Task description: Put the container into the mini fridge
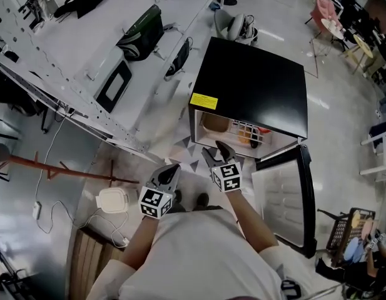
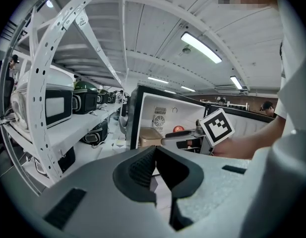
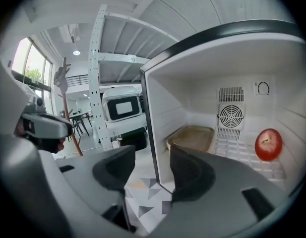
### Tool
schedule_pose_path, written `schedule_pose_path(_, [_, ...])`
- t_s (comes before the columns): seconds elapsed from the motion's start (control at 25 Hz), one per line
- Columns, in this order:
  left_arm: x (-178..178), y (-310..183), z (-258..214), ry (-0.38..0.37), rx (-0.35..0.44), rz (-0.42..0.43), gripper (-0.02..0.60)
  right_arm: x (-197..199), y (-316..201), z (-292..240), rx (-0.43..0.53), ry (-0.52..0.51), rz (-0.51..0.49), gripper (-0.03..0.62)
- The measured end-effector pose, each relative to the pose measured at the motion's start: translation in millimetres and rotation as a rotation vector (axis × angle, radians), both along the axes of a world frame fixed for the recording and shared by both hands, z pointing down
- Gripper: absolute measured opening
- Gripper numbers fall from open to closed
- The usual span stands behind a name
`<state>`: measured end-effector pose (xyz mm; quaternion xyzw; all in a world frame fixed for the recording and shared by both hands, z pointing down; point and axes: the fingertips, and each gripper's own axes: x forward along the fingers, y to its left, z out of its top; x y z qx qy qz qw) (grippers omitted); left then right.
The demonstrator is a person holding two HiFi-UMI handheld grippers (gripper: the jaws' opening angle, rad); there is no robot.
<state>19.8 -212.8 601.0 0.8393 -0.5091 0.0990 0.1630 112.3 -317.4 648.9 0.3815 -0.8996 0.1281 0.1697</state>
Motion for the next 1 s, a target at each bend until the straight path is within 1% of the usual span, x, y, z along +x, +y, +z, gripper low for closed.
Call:
schedule_pose_path(0.12, [3.2, 6.0, 1.1, 0.001, -0.003, -0.003, 0.005, 5.5, 12.0, -6.8, 0.004, -0.01, -0.008, 0.172])
schedule_pose_path(0.24, [2.6, 10.4, 1.4, 0.002, -0.003, -0.003, 0.005, 12.0, 22.0, -11.3, 0.014, -0.017, 0.003, 0.126])
schedule_pose_path(0.4, [-1.1, 16.5, -0.7, 0.009, 0.005, 0.016, 0.005, 17.3, 38.4, -11.5, 0.023, -0.008, 0.013, 0.082])
schedule_pose_path(0.52, [-3.0, 19.3, -5.1, 0.03, 0.016, 0.041, 0.005, 18.5, 51.0, -19.8, 0.037, -0.004, 0.005, 0.045])
schedule_pose_path(0.6, [-5.5, 21.4, -7.5, 0.041, 0.021, 0.068, 0.005, 18.0, 56.5, -29.0, 0.047, -0.008, 0.01, 0.038])
schedule_pose_path(0.8, [-16.5, 38.3, -12.8, 0.037, 0.021, 0.143, 0.005, 23.2, 76.3, -50.3, 0.049, -0.016, 0.08, 0.021])
schedule_pose_path(0.92, [-21.7, 49.9, -13.9, 0.053, 0.024, 0.183, 0.005, 19.4, 98.0, -55.8, 0.067, 0.021, 0.07, 0.008])
schedule_pose_path(1.0, [-23.1, 58.4, -14.7, 0.063, 0.026, 0.216, 0.005, 13.7, 114.9, -58.4, 0.069, 0.025, 0.057, 0.006])
